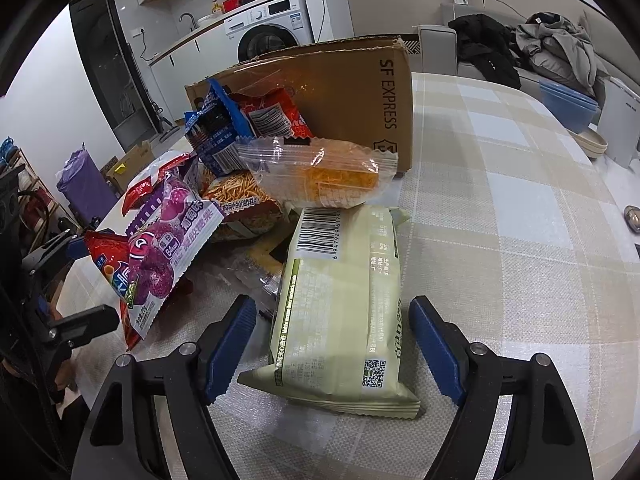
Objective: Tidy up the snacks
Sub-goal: 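Close the right gripper on the pale green wafer pack while the left gripper grasps the red chip bag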
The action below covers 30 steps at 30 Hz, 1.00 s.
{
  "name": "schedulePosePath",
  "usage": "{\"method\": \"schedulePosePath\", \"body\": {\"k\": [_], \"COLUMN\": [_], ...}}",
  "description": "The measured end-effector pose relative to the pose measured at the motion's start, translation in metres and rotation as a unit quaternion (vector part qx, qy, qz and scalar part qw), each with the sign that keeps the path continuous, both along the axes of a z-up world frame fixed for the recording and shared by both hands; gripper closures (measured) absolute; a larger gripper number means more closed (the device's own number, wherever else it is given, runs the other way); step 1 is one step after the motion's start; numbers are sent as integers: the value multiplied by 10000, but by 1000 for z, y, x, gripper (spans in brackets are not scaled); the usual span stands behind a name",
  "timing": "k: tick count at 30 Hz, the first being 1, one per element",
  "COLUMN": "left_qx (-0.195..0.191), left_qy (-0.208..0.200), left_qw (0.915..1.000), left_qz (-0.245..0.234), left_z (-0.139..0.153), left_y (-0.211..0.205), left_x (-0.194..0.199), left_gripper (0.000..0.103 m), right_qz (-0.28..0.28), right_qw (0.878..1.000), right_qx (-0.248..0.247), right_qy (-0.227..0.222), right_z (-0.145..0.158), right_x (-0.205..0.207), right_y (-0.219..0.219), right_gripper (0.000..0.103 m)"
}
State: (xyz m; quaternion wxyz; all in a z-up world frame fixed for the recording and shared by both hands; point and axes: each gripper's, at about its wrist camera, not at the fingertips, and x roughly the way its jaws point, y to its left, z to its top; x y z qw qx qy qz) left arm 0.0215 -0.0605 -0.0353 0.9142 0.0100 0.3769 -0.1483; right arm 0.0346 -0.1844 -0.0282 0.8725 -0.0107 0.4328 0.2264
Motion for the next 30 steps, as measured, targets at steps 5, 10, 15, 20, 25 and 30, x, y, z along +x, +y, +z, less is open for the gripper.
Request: {"method": "schedulePosePath", "body": {"k": [5,10,15,20,25,30], "left_qx": [-111,-247,-198,-152,-243,-396], "left_qy": [214,362,572,608,580,578], "left_qw": [9997,9990,9982,9979,9980,9975], "left_qz": [-45,-55,34,185,115,110], "left_z": [-8,-13,-20,-25,-25,-23], "left_y": [0,-1,-5,-3,-3,-2], "left_x": [6,11,19,27,31,30], "left_gripper": [3,4,11,25,45,56], "right_qz": [-15,-6,-25,-41,-50,-46], "right_qw": [10000,9999,9998,9998,9998,9999], "right_qx": [-27,-109,-171,-161,-100,-41], "right_qy": [-39,-85,-135,-145,-140,-117], "right_z": [1,1,2,2,3,4], "right_x": [-3,-5,-7,-8,-8,-7], "right_y": [1,3,7,5,3,0], "right_gripper": [26,31,38,41,42,43]}}
